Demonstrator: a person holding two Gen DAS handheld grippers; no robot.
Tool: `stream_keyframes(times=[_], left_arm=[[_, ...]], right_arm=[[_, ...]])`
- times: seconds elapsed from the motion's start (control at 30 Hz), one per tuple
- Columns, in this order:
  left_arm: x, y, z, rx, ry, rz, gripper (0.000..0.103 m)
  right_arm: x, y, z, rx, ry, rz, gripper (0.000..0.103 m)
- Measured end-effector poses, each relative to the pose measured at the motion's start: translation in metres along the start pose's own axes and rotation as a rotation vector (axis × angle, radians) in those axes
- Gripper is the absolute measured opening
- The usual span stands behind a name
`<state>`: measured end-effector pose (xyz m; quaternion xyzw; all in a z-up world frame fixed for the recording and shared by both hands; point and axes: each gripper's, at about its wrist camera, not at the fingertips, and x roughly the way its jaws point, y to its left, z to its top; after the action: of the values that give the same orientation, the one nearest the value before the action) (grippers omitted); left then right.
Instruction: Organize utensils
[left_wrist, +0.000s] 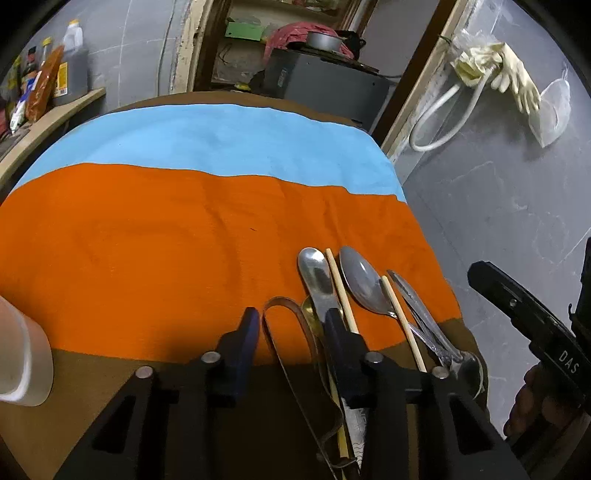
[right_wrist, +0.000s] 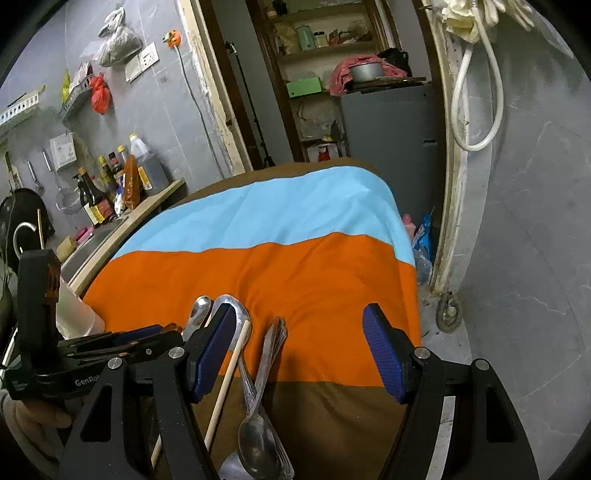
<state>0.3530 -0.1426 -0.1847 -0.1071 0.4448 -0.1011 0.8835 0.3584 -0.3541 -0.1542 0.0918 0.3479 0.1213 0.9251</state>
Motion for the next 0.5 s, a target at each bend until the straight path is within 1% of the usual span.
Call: stream_keyframes(times=[0.03, 0.1, 0.13, 0.2, 0.4, 0.43, 0.5], left_arm=[[0.0, 0.001, 0.001, -0.004, 0.001, 0.006, 0.027], [0.0, 0.004, 0.001, -0.019, 0.007, 0.006, 0.027], [-0.001, 0.004, 0.001, -0.021, 0.006, 0.004, 0.027], [-0.001, 0.004, 0.0, -0.011, 0.007, 0.014, 0.026], [-0.007, 0.008, -0.003, -0.007, 0.01, 0.023, 0.026], [-0.008, 0.01, -0.004, -0.008, 0.009, 0.018, 0.026], [-0.01, 0.014, -0.005, -0.011, 0.011, -0.004, 0.026]], right_arm=[[0.003, 0.001, 0.0, -0.004, 0.01, -0.001, 0.066], [0.008, 0.003, -0.001, -0.012, 0.036, 0.002, 0.064], [0.01, 0.003, -0.001, -0.015, 0.046, 0.003, 0.058], [0.018, 0.006, -0.002, -0.033, 0.094, -0.004, 0.053], [0.038, 0.011, -0.01, -0.075, 0.209, -0.002, 0.05], [0.04, 0.012, -0.011, -0.086, 0.225, -0.009, 0.044], [0.043, 0.013, -0.015, -0.098, 0.25, -0.019, 0.039]])
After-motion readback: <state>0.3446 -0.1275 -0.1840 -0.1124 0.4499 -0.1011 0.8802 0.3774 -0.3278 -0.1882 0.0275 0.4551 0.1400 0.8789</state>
